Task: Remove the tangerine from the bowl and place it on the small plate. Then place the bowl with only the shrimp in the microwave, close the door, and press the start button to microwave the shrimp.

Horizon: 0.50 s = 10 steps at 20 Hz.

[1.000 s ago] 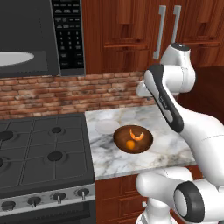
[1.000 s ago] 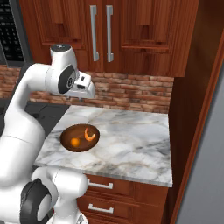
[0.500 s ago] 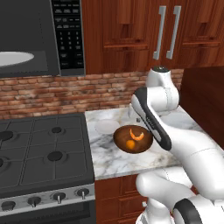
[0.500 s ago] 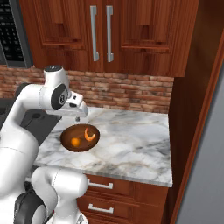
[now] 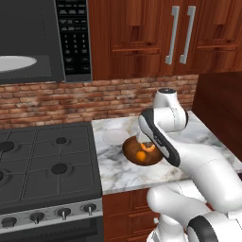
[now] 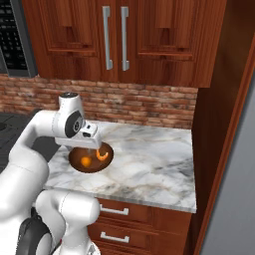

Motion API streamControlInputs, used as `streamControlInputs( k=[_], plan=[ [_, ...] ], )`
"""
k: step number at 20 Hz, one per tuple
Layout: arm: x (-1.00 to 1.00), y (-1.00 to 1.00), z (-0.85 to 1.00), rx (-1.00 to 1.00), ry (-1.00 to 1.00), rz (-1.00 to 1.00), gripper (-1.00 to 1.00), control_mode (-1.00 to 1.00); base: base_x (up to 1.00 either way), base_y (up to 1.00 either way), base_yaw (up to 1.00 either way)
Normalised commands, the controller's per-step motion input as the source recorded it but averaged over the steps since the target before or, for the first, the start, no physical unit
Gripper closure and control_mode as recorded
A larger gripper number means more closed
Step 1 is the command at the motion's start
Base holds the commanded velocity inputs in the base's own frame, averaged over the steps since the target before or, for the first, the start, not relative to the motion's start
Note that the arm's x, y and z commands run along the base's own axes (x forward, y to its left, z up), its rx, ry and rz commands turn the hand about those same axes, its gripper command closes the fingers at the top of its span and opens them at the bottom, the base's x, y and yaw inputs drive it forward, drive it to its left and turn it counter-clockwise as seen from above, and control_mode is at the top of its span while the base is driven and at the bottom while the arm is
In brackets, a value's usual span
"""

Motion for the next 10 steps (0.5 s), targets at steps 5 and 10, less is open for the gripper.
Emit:
streamControlInputs(
  k=[5, 10],
  plan=[
    [0.19, 0.0, -0.35, 0.01, 0.08, 0.0, -1.0, -1.0, 0.0, 0.0, 0.0],
    [0.2, 0.08, -0.38, 0.0, 0.04, 0.0, -1.0, -1.0, 0.0, 0.0, 0.0]
  ],
)
